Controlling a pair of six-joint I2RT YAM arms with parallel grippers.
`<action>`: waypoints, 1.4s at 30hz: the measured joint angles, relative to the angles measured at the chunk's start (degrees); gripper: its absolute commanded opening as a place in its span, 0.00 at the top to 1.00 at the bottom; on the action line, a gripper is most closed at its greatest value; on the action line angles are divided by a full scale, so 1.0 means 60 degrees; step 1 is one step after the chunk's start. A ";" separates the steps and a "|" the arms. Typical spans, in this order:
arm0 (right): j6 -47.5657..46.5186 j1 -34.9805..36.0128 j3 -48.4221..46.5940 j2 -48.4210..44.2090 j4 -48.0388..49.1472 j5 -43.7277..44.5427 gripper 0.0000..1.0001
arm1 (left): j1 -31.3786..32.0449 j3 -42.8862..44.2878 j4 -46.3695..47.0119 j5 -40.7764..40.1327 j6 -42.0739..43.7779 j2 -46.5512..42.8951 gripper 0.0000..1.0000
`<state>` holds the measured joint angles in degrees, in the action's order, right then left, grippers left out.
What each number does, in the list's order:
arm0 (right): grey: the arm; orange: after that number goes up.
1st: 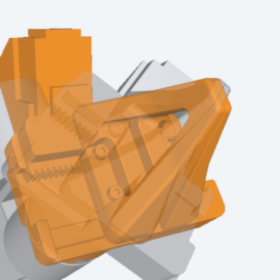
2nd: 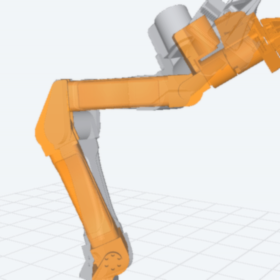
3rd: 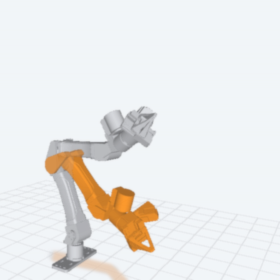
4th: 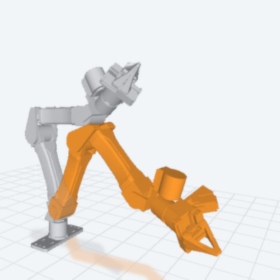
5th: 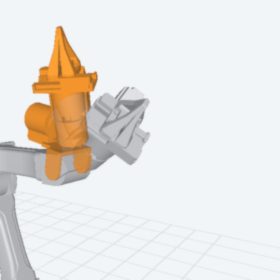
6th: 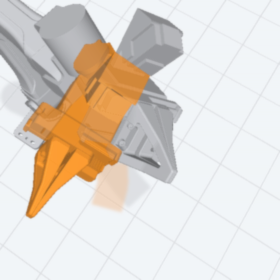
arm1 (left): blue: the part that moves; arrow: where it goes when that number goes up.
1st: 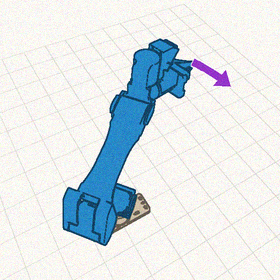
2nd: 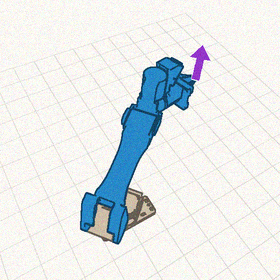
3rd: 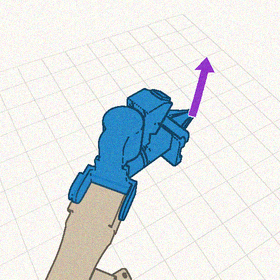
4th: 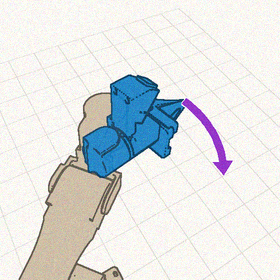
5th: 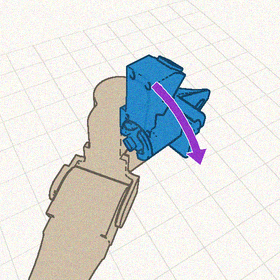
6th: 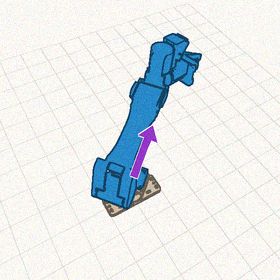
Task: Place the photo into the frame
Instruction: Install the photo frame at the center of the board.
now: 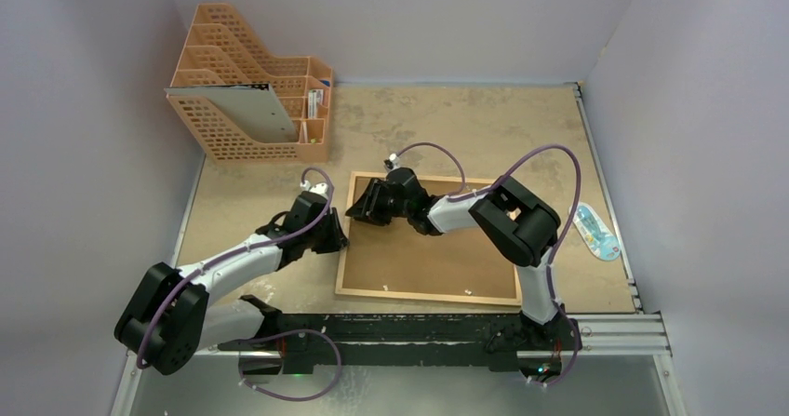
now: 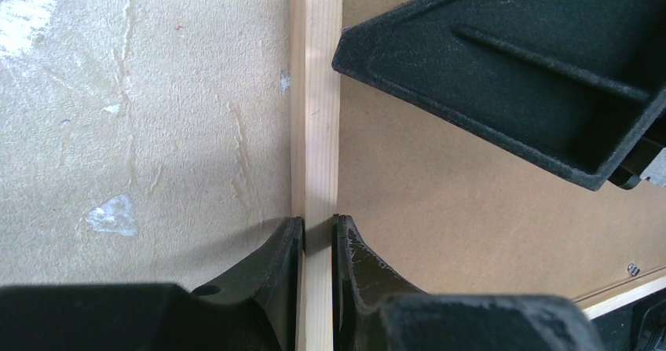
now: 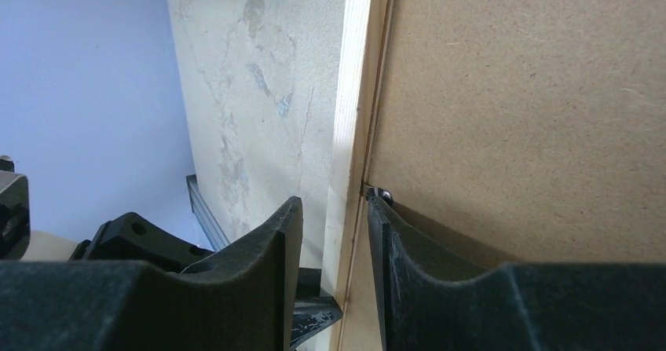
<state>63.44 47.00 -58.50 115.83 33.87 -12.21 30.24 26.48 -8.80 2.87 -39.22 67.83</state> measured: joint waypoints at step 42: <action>-0.2412 -0.4583 0.3115 -0.8051 -0.7351 0.5457 0.21 | -0.0033 -0.0266 0.0550 -0.0568 -0.0557 -0.0069 1.00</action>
<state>48.97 19.51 -39.81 67.53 -10.24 20.53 30.04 24.88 -5.50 -0.54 -42.57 67.42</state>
